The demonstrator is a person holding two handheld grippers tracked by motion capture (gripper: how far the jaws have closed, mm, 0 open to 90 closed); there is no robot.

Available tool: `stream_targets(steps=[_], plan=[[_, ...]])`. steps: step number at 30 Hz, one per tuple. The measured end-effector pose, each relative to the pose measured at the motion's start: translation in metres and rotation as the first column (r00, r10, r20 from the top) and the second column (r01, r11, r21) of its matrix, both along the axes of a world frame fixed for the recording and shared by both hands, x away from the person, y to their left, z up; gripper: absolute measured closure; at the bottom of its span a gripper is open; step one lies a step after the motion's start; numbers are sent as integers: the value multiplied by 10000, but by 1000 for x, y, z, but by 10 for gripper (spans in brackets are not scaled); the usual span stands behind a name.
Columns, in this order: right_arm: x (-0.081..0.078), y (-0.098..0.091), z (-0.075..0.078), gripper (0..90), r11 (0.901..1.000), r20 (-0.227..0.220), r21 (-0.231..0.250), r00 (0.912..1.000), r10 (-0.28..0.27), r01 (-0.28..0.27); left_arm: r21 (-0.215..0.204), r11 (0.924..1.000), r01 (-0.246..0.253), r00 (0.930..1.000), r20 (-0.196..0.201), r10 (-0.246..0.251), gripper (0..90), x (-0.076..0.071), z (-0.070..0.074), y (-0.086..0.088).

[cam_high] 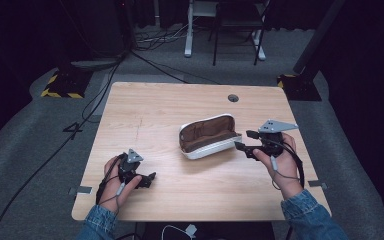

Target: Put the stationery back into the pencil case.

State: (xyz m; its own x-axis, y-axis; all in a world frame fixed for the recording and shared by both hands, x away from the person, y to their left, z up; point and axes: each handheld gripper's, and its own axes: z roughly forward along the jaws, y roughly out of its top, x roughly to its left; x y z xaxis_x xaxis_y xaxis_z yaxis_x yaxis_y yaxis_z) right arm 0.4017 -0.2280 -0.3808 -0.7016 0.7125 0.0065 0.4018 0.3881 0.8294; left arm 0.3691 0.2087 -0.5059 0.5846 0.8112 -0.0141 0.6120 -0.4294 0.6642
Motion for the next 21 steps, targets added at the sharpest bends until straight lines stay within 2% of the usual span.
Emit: stream_targets(steps=[7,17,21], plan=[[-19,-21,-4,329,9992,126,-213,9994,-338,340,11,10000,4,10000,-42,-4,1,0,0,0],[-44,-45,-13,278,9981,-180,-146,9980,-602,600,8,10000,0,10000,-38,0,1,0,0,0],[-51,-49,-17,275,9983,-195,-82,9981,-587,585,7,10000,-2,10000,-38,2,1,0,0,0]])
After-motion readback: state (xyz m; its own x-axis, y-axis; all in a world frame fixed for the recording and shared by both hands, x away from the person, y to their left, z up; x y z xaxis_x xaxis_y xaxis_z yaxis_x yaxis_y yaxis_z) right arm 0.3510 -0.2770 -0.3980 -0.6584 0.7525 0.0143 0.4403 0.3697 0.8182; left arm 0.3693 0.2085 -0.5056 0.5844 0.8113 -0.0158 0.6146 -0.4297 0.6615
